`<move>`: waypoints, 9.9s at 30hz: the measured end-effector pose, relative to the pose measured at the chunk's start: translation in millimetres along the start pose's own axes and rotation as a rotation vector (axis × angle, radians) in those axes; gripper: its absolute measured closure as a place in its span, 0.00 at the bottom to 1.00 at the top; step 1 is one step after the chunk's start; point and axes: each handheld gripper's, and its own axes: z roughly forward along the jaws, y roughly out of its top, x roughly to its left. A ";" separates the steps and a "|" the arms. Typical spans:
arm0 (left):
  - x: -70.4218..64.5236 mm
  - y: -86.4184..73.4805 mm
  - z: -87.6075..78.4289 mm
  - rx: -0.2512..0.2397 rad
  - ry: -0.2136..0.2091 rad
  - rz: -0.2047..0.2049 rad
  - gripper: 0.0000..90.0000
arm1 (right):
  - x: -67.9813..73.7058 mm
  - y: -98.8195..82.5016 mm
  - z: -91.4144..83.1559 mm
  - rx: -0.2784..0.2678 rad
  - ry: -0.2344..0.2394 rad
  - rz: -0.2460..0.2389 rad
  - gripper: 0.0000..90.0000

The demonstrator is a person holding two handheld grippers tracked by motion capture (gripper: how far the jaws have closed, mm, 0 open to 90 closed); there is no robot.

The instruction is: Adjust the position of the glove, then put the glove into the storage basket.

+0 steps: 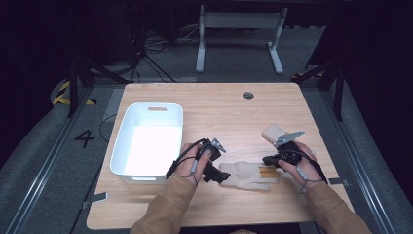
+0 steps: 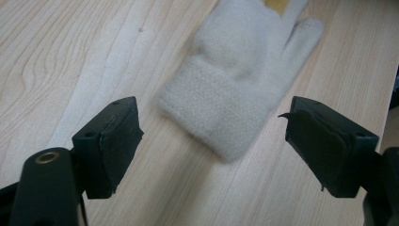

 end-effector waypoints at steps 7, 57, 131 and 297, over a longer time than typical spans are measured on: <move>1.4 2.5 -1.1 -0.010 0.000 0.002 0.21 | -2.3 -1.8 -12.2 -0.062 -0.017 0.010 0.91; 5.5 -7.3 -5.8 -0.017 0.013 -0.024 0.21 | -79.9 -33.2 -27.6 -0.228 -0.323 0.279 0.47; 6.3 7.4 -3.6 -0.034 -0.026 0.005 0.21 | -16.9 -9.0 -92.0 -0.336 -0.138 -0.044 0.76; -6.6 19.7 29.5 -0.053 -0.066 0.230 0.25 | -35.6 -40.1 -73.1 -0.231 -0.101 0.159 0.57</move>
